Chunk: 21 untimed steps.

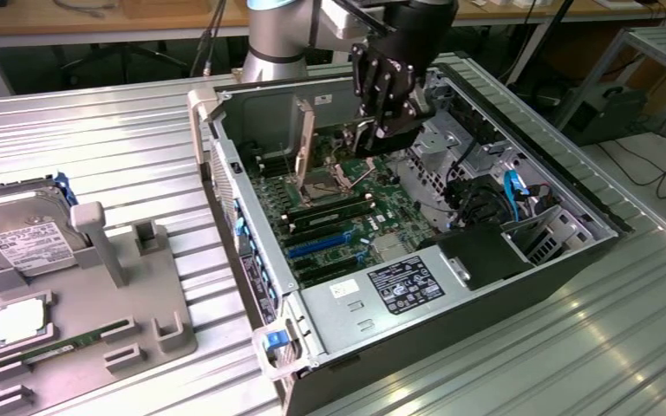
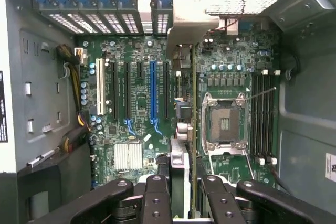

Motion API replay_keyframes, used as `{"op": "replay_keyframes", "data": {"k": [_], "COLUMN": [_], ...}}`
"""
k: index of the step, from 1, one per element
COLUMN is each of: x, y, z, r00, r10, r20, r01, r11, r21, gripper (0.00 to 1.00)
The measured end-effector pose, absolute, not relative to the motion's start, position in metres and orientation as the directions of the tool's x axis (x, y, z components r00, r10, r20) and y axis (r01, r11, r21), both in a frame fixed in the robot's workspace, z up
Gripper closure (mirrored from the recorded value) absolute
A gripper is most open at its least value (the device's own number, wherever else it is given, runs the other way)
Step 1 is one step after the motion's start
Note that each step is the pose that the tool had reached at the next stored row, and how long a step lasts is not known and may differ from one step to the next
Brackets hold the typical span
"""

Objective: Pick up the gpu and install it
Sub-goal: 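Insert the gpu into the slot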

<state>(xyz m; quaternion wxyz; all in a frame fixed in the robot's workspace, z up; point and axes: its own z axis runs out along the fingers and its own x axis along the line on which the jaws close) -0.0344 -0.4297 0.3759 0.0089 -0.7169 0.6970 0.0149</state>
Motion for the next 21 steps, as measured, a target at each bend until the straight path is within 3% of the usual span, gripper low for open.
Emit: {"op": "replay_keyframes", "data": {"k": [21], "x": [-0.044], "y": [-0.427], "z": [0.35], "r00": [-0.023], "r10": [-0.999], "r20": [-0.026], "r01": [-1.0], "r11": [0.023], "r21": [0.008], "gripper": [0.72]}}
